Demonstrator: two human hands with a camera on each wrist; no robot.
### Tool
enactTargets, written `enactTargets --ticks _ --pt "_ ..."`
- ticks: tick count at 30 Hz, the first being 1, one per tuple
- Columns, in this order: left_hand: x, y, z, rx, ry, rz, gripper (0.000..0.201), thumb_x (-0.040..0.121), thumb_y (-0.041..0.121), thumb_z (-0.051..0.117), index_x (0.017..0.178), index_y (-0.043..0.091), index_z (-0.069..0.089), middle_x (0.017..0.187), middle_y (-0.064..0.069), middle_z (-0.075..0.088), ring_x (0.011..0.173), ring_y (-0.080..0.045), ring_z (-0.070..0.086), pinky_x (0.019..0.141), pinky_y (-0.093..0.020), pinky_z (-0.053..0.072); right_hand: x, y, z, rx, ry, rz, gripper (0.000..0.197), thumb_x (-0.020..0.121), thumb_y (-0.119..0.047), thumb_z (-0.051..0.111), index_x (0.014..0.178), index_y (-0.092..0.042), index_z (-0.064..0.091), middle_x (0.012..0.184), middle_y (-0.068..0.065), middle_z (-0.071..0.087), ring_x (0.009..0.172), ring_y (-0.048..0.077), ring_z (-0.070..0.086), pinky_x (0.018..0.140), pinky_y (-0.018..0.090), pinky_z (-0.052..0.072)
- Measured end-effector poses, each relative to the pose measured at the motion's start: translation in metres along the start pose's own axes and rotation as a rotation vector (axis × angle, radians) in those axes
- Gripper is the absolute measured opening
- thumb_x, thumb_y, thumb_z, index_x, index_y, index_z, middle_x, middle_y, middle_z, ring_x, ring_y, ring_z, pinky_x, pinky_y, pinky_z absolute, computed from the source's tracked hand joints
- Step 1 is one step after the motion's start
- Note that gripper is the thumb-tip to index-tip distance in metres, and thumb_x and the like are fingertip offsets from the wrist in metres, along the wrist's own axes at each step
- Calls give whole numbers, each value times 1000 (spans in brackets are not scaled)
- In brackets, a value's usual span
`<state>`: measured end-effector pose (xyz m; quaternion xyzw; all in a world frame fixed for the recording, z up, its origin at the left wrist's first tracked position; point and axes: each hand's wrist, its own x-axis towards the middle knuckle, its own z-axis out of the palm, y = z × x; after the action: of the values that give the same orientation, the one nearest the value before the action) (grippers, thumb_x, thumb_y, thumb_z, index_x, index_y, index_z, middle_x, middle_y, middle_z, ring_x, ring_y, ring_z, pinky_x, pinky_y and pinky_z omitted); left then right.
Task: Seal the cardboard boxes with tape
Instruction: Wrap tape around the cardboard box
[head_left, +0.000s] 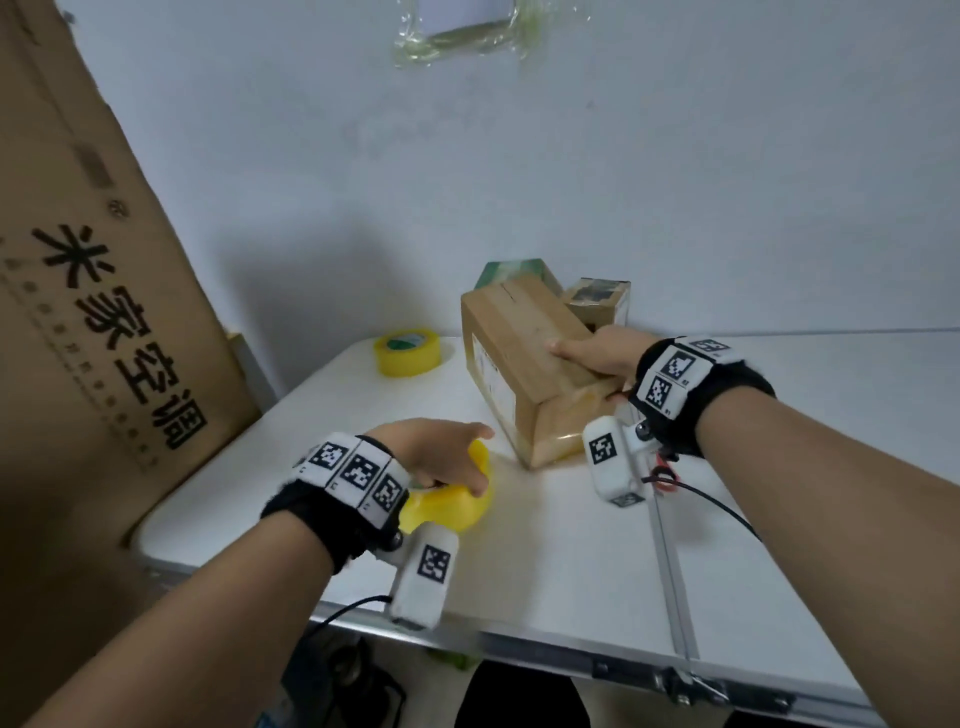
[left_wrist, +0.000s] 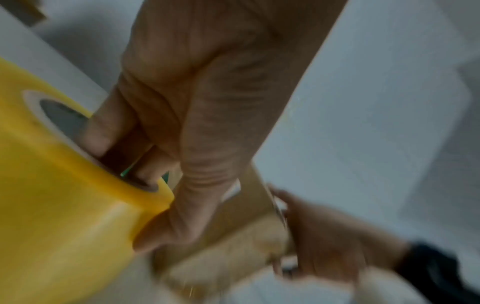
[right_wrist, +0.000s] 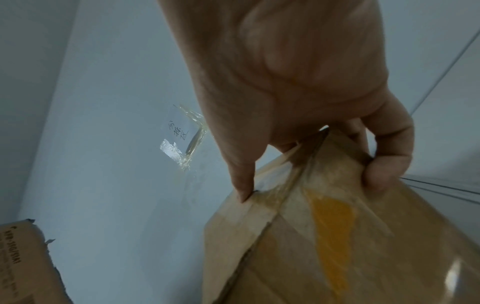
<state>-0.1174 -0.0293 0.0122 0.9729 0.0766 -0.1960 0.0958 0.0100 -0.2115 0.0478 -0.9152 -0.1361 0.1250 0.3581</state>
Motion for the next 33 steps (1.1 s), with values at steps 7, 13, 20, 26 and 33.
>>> enactTargets --ticks 7,13,20,26,33 --pt "-34 -47 -42 -1008 273 21 49 90 10 57 134 30 50 102 -5 64 85 -18 60 73 -27 51 -4 -16 10 -102 -35 -14 71 94 -59 49 142 -7 44 137 11 54 111 28 55 77 31 44" --pt "-48 -35 -71 -1247 394 352 67 88 -2 60 139 38 44 85 -12 59 76 -21 56 73 -30 51 -11 -37 -13 -298 21 -234 45 100 -40 47 128 -7 61 130 10 61 115 27 58 98 35 47" --pt "-61 5 -98 -1195 461 508 76 88 0 63 143 45 37 80 -13 58 70 -19 60 73 -33 50 -41 -86 -34 467 36 -501 56 98 -59 38 129 -18 60 127 -4 60 114 18 57 100 40 49" --pt "-66 22 -104 -1159 461 529 80 90 -2 60 145 46 27 98 -16 72 81 -24 68 82 -37 53 -50 -83 -36 619 51 -554 24 96 -34 61 111 -18 71 115 1 69 111 19 63 96 38 54" --pt "-58 35 -100 -1164 532 493 79 86 4 67 138 53 35 99 -13 74 92 -28 68 95 -43 49 -56 -82 -31 693 116 -534 8 96 -14 62 88 -17 63 111 13 66 91 25 64 87 43 58"
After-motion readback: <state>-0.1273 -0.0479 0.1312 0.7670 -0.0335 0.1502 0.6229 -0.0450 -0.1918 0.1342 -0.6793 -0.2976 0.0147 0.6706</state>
